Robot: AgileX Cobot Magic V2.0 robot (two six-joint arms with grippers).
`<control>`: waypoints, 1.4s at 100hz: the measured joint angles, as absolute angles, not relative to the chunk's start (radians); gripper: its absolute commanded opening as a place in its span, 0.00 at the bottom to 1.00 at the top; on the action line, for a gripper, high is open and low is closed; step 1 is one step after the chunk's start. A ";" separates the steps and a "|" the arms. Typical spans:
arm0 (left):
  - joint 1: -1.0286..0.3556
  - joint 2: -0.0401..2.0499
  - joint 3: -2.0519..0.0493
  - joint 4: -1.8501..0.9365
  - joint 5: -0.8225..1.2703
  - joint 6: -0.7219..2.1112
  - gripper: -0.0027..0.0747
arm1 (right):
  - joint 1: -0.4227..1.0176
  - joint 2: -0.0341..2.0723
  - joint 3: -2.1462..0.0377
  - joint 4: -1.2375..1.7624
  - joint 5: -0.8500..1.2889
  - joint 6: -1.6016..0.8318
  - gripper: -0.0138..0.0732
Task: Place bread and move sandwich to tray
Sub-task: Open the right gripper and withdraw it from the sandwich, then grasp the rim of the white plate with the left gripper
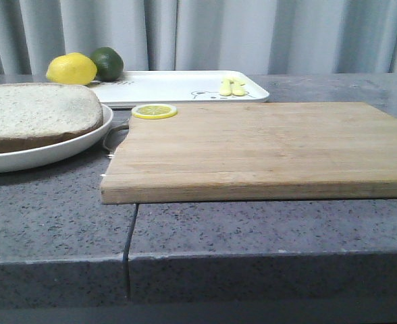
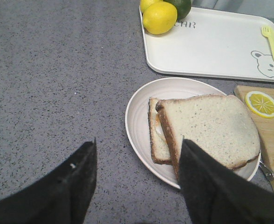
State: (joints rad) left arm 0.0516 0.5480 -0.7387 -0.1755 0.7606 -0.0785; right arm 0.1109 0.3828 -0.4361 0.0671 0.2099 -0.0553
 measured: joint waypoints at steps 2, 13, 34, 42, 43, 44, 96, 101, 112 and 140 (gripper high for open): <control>0.052 0.548 -0.739 -0.175 0.761 -0.079 0.51 | 0.111 0.383 -0.436 0.067 0.210 -0.055 0.47; 0.052 0.548 -0.739 -0.175 0.761 -0.079 0.51 | 0.111 0.383 -0.436 0.067 0.208 -0.055 0.47; 0.052 0.548 -0.739 -0.175 0.761 -0.079 0.51 | 0.111 0.383 -0.436 0.067 0.208 -0.055 0.47; 0.052 0.548 -0.739 -0.175 0.761 -0.079 0.51 | 0.111 0.383 -0.436 0.067 0.208 -0.055 0.47; 0.052 0.548 -0.739 -0.175 0.761 -0.079 0.51 | 0.111 0.383 -0.436 0.067 0.208 -0.055 0.47; 0.052 0.548 -0.739 -0.175 0.761 -0.079 0.51 | 0.111 0.383 -0.436 0.067 0.208 -0.055 0.47; 0.052 0.548 -0.739 -0.165 0.740 -0.079 0.51 | 0.111 0.383 -0.436 0.065 0.183 -0.055 0.47; 0.052 0.550 -0.739 -0.154 0.727 -0.079 0.51 | 0.111 0.383 -0.436 0.065 0.183 -0.055 0.47; 0.052 0.568 -0.739 -0.142 0.699 -0.081 0.51 | 0.111 0.383 -0.436 0.065 0.183 -0.055 0.47; 0.052 0.762 -0.739 -0.138 0.660 -0.137 0.51 | 0.111 0.383 -0.436 0.065 0.183 -0.055 0.47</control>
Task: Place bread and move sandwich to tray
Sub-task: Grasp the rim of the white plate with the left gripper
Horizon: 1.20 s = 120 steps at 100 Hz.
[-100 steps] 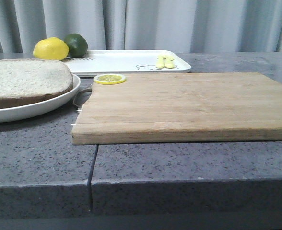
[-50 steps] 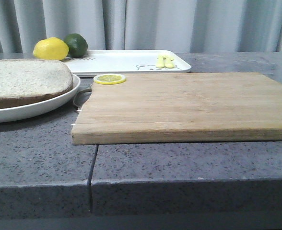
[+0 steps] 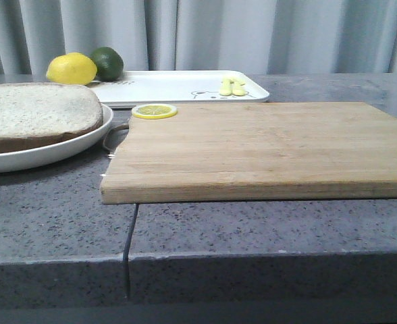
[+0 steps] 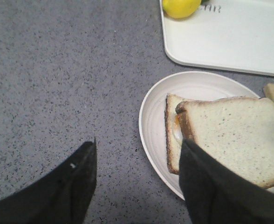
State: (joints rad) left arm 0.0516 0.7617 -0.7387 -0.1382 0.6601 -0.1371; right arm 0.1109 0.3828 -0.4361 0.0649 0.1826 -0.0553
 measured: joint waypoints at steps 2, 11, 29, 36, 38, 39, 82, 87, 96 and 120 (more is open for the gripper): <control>0.052 0.779 -0.739 -0.138 0.657 -0.139 0.51 | 0.111 0.383 -0.436 0.065 0.183 -0.055 0.47; 0.052 0.847 -0.739 -0.138 0.629 -0.141 0.51 | 0.111 0.383 -0.436 0.065 0.183 -0.055 0.47; 0.052 0.983 -0.739 -0.146 0.581 -0.144 0.51 | 0.111 0.383 -0.436 0.065 0.183 -0.055 0.47; 0.052 1.024 -0.739 -0.149 0.570 -0.144 0.51 | 0.111 0.383 -0.436 0.065 0.183 -0.055 0.47; 0.052 1.035 -0.739 -0.152 0.567 -0.144 0.51 | 0.111 0.383 -0.436 0.065 0.183 -0.055 0.47; 0.052 1.039 -0.739 -0.152 0.564 -0.144 0.51 | 0.111 0.383 -0.436 0.065 0.183 -0.055 0.47; 0.052 1.148 -0.739 -0.262 0.471 -0.146 0.51 | 0.111 0.383 -0.436 0.065 0.183 -0.055 0.47; 0.052 1.157 -0.739 -0.273 0.465 -0.146 0.51 | 0.111 0.383 -0.436 0.065 0.183 -0.055 0.47; 0.052 1.176 -0.739 -0.297 0.452 -0.146 0.51 | 0.111 0.383 -0.436 0.065 0.180 -0.055 0.47; 0.052 1.239 -0.739 -0.336 0.439 -0.146 0.51 | 0.111 0.383 -0.436 0.065 0.176 -0.055 0.47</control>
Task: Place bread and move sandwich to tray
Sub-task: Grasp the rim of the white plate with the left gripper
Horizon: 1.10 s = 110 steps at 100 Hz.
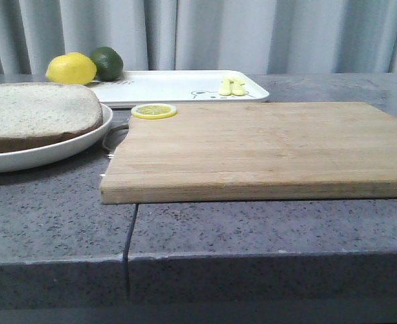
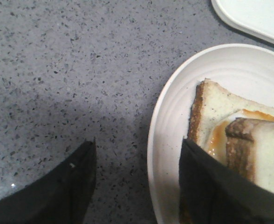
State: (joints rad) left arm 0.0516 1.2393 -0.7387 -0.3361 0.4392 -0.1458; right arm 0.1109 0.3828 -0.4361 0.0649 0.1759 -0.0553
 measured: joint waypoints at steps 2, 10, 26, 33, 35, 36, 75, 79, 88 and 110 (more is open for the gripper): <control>0.052 1.243 -0.739 -0.336 0.439 -0.146 0.51 | 0.111 0.383 -0.436 0.065 0.176 -0.055 0.47; 0.052 1.261 -0.739 -0.345 0.437 -0.146 0.51 | 0.111 0.383 -0.436 0.065 0.176 -0.055 0.47; 0.052 1.293 -0.739 -0.381 0.432 -0.146 0.51 | 0.111 0.383 -0.436 0.065 0.176 -0.055 0.47; 0.052 1.305 -0.739 -0.393 0.432 -0.146 0.51 | 0.111 0.383 -0.436 0.065 0.176 -0.055 0.47; 0.052 1.309 -0.739 -0.397 0.432 -0.146 0.51 | 0.111 0.383 -0.436 0.065 0.176 -0.055 0.47; 0.052 1.309 -0.739 -0.397 0.432 -0.146 0.51 | 0.111 0.383 -0.436 0.065 0.176 -0.055 0.47; 0.052 1.318 -0.739 -0.430 0.425 -0.146 0.51 | 0.111 0.383 -0.436 0.065 0.176 -0.055 0.47; 0.052 1.318 -0.739 -0.432 0.425 -0.146 0.51 | 0.111 0.383 -0.436 0.065 0.176 -0.055 0.47; 0.052 1.318 -0.739 -0.432 0.425 -0.146 0.51 | 0.111 0.383 -0.436 0.065 0.176 -0.055 0.47; 0.052 1.318 -0.739 -0.434 0.427 -0.146 0.51 | 0.111 0.383 -0.436 0.065 0.176 -0.055 0.47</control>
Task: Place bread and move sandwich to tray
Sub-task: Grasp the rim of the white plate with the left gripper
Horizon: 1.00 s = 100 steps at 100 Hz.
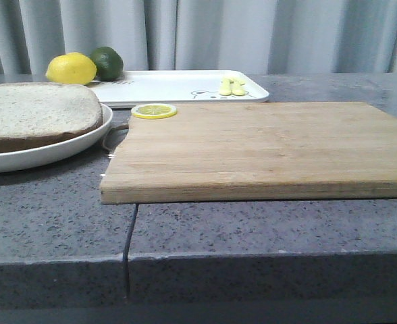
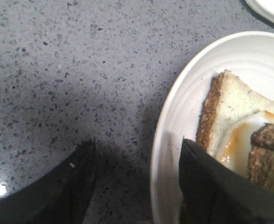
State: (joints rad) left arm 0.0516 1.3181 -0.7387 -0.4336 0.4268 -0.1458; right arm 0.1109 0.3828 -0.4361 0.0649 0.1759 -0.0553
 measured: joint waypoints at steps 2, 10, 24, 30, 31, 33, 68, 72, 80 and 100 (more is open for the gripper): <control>0.052 1.318 -0.739 -0.434 0.427 -0.146 0.51 | 0.111 0.383 -0.436 0.065 0.176 -0.055 0.47; 0.052 1.318 -0.739 -0.434 0.429 -0.146 0.51 | 0.111 0.383 -0.436 0.065 0.176 -0.055 0.47; 0.052 1.318 -0.739 -0.434 0.433 -0.146 0.51 | 0.111 0.383 -0.436 0.065 0.176 -0.055 0.47; 0.052 1.318 -0.739 -0.434 0.435 -0.146 0.51 | 0.111 0.383 -0.436 0.065 0.176 -0.055 0.47; 0.052 1.318 -0.739 -0.434 0.437 -0.146 0.51 | 0.111 0.383 -0.436 0.065 0.176 -0.055 0.47; 0.052 1.318 -0.739 -0.434 0.436 -0.146 0.51 | 0.111 0.383 -0.436 0.065 0.176 -0.055 0.47; 0.052 1.353 -0.755 -0.441 0.432 -0.146 0.51 | 0.111 0.383 -0.436 0.065 0.176 -0.055 0.47; 0.052 1.358 -0.757 -0.441 0.430 -0.146 0.51 | 0.111 0.383 -0.436 0.065 0.176 -0.055 0.47; 0.052 1.364 -0.762 -0.442 0.429 -0.146 0.51 | 0.111 0.383 -0.436 0.065 0.176 -0.055 0.47; 0.052 1.365 -0.760 -0.444 0.428 -0.146 0.45 | 0.111 0.383 -0.436 0.065 0.176 -0.055 0.47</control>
State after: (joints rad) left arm 0.0516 1.3649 -0.7604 -0.4437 0.4282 -0.1458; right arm 0.1109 0.3828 -0.4361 0.0649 0.1759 -0.0553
